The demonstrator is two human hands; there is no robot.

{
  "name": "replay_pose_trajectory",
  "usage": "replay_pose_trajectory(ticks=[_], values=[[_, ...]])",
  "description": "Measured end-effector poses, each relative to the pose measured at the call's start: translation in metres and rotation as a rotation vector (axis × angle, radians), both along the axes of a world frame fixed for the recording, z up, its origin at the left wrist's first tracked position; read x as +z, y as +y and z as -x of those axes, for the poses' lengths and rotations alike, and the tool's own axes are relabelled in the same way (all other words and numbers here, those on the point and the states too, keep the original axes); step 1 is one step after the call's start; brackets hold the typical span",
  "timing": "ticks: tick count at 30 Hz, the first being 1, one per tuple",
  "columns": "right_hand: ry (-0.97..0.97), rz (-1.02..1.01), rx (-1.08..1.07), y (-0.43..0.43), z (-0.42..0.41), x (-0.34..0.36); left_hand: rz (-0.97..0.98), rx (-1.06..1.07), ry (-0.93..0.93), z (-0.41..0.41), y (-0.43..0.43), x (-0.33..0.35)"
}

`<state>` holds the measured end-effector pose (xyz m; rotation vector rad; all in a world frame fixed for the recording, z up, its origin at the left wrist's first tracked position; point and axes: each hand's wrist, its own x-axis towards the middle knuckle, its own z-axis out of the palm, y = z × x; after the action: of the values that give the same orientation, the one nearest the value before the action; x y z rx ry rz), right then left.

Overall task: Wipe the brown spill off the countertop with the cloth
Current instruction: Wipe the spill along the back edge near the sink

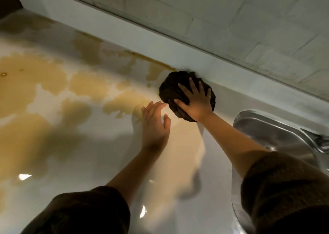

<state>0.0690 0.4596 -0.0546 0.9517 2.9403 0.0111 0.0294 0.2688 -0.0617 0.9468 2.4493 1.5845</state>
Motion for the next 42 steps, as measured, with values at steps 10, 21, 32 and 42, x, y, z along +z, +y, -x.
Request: replay_pose_trajectory(ticks=[10, 21, 32, 42], values=[[0.007, 0.063, -0.087, -0.01, 0.07, 0.001, 0.005, 0.027, -0.024, 0.001, 0.001, 0.0], [-0.013, 0.01, 0.005, -0.017, 0.003, 0.007, 0.056, -0.093, 0.093, 0.043, -0.071, 0.016], [-0.053, 0.054, -0.267, -0.026, 0.095, 0.008, 0.119, 0.08, 0.115, 0.075, -0.124, 0.004], [-0.062, 0.001, 0.081, -0.043, 0.053, 0.005, 0.1, 0.128, 0.069, 0.075, -0.124, 0.005]])
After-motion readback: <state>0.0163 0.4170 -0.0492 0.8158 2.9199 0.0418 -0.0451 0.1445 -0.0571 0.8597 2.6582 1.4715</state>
